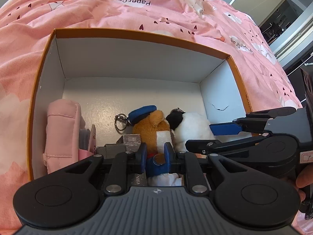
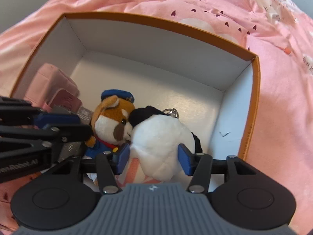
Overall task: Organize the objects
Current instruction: 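Open the left tool releasing the dog plush while the right tool releases the white plush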
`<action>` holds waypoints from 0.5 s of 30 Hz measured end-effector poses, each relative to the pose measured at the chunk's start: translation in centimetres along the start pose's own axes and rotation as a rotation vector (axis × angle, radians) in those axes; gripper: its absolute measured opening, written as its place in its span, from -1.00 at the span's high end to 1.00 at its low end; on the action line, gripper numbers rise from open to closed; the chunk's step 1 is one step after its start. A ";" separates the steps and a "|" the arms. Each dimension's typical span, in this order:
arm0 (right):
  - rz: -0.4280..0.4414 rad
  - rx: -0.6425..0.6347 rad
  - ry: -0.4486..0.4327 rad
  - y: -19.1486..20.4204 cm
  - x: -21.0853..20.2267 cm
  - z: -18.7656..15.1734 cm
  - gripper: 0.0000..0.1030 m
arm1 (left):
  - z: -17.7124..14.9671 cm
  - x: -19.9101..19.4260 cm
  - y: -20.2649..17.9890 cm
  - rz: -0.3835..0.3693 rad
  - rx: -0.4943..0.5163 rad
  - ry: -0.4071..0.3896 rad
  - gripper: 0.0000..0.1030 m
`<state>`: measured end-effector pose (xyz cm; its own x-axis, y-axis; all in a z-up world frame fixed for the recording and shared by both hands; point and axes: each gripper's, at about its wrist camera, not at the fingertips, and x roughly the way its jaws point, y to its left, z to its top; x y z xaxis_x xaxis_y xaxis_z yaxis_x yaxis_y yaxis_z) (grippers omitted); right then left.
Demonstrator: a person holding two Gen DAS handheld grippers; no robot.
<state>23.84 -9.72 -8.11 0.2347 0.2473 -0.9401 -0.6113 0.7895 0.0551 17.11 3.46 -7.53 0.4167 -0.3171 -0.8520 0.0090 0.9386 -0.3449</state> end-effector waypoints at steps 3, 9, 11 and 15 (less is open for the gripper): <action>0.057 0.029 -0.006 -1.2 -0.1 -0.2 0.08 | -0.1 0.2 0.0 -0.004 -0.001 0.002 0.59; 0.034 0.030 -0.049 -1.2 -0.8 -0.8 0.06 | -0.2 -0.6 -0.4 -0.031 0.020 -0.017 0.59; 0.033 0.046 -0.085 -1.2 -2.1 -1.2 0.10 | -0.3 -1.5 -0.9 -0.043 0.040 -0.037 0.59; 0.010 0.082 -0.155 -1.0 -5.4 -2.7 0.10 | -1.1 -3.5 -2.2 -0.083 0.103 -0.046 0.59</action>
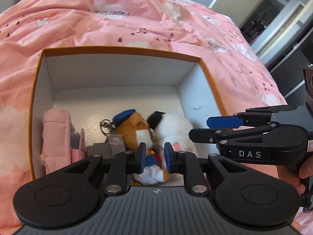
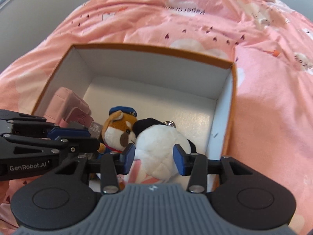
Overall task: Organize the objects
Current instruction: 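Move the right tool to the white box and grasp it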
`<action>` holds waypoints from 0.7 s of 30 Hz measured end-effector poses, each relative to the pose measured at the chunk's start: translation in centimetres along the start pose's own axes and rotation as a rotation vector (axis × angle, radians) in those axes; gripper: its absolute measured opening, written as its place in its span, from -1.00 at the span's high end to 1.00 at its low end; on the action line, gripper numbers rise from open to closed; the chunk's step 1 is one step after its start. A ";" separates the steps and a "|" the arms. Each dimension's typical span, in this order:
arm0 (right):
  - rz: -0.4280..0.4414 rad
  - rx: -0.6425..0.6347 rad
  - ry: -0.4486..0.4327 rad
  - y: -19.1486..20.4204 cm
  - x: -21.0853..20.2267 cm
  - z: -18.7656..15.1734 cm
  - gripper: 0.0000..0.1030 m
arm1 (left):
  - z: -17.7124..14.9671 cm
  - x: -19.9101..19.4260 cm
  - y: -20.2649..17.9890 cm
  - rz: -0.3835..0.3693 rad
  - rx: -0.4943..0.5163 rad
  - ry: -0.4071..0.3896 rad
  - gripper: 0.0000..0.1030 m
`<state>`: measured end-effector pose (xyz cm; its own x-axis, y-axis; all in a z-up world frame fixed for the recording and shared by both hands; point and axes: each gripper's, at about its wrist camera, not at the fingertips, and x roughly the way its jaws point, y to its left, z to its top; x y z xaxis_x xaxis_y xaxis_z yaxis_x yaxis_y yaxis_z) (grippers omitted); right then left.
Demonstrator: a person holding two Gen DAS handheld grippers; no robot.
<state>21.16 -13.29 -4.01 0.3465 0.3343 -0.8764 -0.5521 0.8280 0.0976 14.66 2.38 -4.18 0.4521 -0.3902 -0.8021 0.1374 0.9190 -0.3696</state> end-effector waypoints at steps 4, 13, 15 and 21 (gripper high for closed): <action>-0.015 0.036 -0.028 0.3 -3.4 -2.4 0.13 | -1.5 -1.3 -1.7 -0.037 0.065 0.030 0.59; 0.049 0.191 0.160 -1.4 -4.5 -8.9 0.20 | -5.8 -0.2 -3.7 -0.107 0.100 0.166 0.59; 0.049 0.222 0.209 -1.7 -3.9 -10.6 0.20 | -6.6 0.8 -4.0 -0.117 0.096 0.206 0.59; 0.099 0.310 0.304 -2.2 -2.0 -13.7 0.20 | -8.3 3.2 -5.3 -0.136 0.116 0.310 0.59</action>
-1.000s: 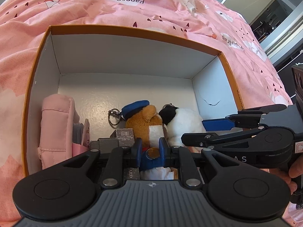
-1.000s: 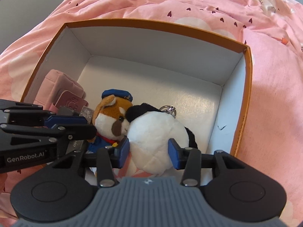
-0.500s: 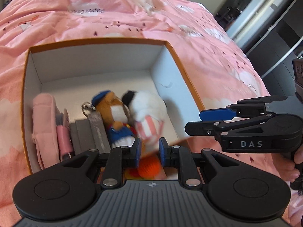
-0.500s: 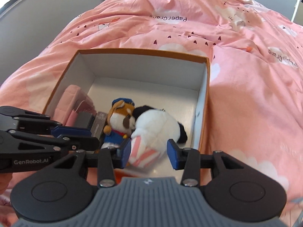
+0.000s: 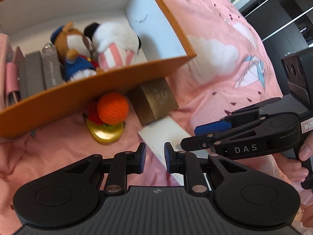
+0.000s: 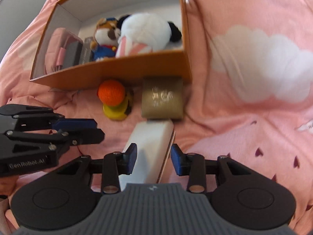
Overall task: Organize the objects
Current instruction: 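Move the right tool to the white box and grasp it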
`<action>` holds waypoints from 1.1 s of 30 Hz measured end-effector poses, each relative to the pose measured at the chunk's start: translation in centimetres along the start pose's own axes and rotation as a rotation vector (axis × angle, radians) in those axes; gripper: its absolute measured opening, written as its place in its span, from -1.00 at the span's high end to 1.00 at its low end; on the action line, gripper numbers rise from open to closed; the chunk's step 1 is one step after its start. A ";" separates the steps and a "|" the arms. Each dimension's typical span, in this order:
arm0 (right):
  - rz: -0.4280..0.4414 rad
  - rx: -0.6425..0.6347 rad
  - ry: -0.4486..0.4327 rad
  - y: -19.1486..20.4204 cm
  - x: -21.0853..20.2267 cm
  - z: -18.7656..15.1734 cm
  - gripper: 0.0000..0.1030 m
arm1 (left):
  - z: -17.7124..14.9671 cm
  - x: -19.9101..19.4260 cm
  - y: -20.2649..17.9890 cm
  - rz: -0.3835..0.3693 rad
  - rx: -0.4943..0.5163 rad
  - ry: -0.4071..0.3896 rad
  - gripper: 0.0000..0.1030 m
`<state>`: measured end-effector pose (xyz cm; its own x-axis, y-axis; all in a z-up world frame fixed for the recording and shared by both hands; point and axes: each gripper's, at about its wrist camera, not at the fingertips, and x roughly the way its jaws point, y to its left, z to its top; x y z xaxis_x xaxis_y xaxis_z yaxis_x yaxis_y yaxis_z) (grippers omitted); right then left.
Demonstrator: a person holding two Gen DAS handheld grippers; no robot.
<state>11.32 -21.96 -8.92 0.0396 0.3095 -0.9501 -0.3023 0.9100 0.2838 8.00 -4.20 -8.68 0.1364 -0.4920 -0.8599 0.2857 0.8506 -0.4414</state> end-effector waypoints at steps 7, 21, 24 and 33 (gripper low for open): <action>0.075 0.055 0.069 -0.8 1.8 0.2 0.14 | -0.4 1.3 -0.3 0.018 0.000 0.071 0.59; 0.149 0.104 0.165 -1.9 5.1 1.4 -0.17 | -0.4 1.1 -0.7 0.112 0.013 0.069 0.59; 0.197 0.124 0.231 -2.3 7.1 1.2 -0.26 | -0.4 0.9 -0.8 0.119 0.016 0.063 0.59; 0.210 0.146 0.201 -2.0 5.7 1.4 0.17 | -0.3 0.1 -0.4 0.122 0.006 0.024 0.59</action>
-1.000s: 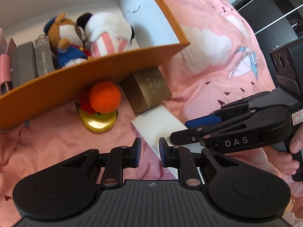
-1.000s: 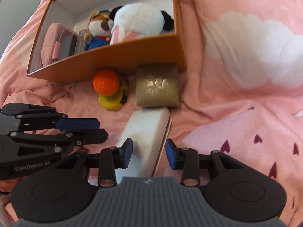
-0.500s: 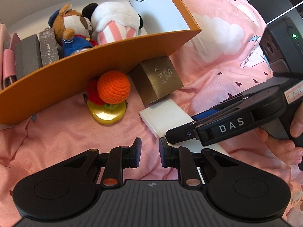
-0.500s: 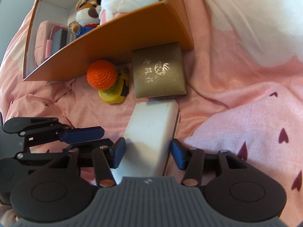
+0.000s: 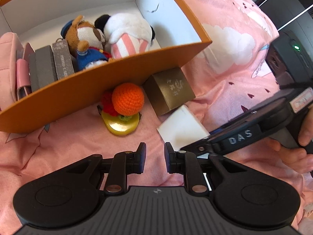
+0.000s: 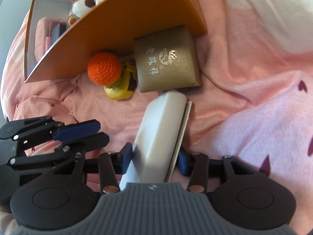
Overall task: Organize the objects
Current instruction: 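Move the right tool to the white box and grasp it, then lift the white box with the right tool while the left tool approaches the gold box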
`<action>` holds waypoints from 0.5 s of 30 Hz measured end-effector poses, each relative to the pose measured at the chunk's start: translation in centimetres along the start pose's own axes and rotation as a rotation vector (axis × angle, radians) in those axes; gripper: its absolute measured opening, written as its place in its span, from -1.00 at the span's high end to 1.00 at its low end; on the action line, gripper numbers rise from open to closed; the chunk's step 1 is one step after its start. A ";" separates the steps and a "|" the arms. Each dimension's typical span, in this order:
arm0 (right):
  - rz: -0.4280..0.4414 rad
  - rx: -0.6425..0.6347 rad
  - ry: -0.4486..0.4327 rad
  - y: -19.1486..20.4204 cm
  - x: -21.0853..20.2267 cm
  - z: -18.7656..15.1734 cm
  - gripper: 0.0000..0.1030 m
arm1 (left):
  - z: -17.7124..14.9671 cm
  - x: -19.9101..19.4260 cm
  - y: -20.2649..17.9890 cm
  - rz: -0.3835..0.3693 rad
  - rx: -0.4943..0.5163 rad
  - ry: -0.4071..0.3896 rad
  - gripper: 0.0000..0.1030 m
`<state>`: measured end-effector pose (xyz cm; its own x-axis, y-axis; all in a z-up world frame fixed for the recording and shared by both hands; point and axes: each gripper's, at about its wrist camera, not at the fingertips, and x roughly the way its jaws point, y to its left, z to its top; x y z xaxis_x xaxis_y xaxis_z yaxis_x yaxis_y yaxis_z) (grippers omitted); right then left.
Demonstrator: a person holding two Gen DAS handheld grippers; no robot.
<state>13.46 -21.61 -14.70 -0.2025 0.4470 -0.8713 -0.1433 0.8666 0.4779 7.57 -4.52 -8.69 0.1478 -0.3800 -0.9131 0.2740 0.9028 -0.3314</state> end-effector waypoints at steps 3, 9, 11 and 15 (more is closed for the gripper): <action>-0.007 0.003 -0.036 0.4 -1.3 -0.4 0.25 | 0.1 -0.3 0.0 -0.020 0.007 -0.026 0.59; -0.037 -0.003 -0.115 1.0 -4.3 -1.4 0.29 | 0.8 -0.6 -0.8 -0.057 0.033 -0.083 0.52; -0.040 0.007 -0.140 0.9 -5.1 -1.5 0.32 | 1.1 -0.6 -1.0 -0.070 0.034 -0.097 0.44; -0.068 0.009 -0.239 0.0 -8.6 -1.9 0.35 | 2.1 -0.5 -1.3 -0.058 0.020 -0.131 0.04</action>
<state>13.32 -25.86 -7.03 0.0426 0.4267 -0.9034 -0.1404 0.8978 0.4175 9.18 -5.93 -7.31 0.2540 -0.4558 -0.8531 0.3043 0.8749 -0.3768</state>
